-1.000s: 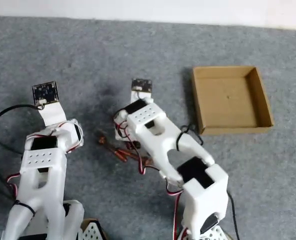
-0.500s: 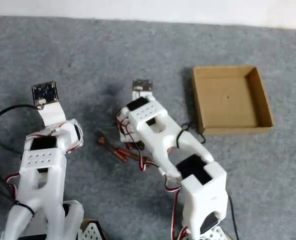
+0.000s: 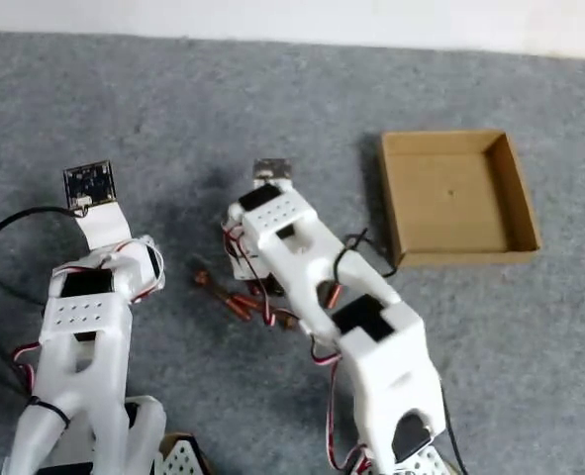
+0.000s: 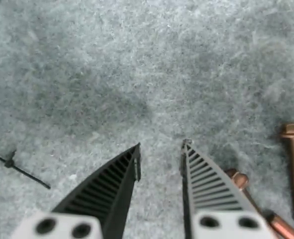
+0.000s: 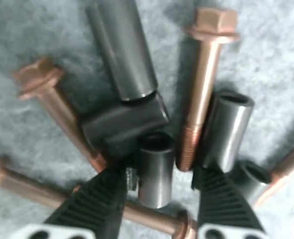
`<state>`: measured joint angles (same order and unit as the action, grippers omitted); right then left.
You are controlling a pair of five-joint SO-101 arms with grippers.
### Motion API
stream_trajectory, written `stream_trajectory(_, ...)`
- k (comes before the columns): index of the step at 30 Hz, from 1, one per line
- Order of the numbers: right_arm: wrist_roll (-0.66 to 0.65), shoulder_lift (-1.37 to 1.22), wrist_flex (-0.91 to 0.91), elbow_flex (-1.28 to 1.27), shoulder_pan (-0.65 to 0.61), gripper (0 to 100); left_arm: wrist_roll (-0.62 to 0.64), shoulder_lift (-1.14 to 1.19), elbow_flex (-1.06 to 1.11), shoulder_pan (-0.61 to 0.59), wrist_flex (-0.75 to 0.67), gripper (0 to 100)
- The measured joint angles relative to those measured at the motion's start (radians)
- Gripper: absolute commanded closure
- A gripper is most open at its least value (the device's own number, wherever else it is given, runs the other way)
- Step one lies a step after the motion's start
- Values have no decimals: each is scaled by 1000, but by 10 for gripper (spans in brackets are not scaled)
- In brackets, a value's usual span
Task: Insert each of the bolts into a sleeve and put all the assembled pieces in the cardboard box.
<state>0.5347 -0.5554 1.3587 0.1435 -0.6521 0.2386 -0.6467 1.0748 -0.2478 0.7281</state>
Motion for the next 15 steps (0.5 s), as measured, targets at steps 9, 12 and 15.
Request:
stream_trajectory(9, -144, -51, 106, 112, 0, 997, 0, 0, 0, 0, 0, 865)
stream_trajectory(12, -184, -52, 107, 112, 0, 993, 0, 0, 0, 0, 0, 866)
stream_trajectory(15, -192, -52, 107, 112, 0, 993, 0, 0, 0, 0, 0, 866)
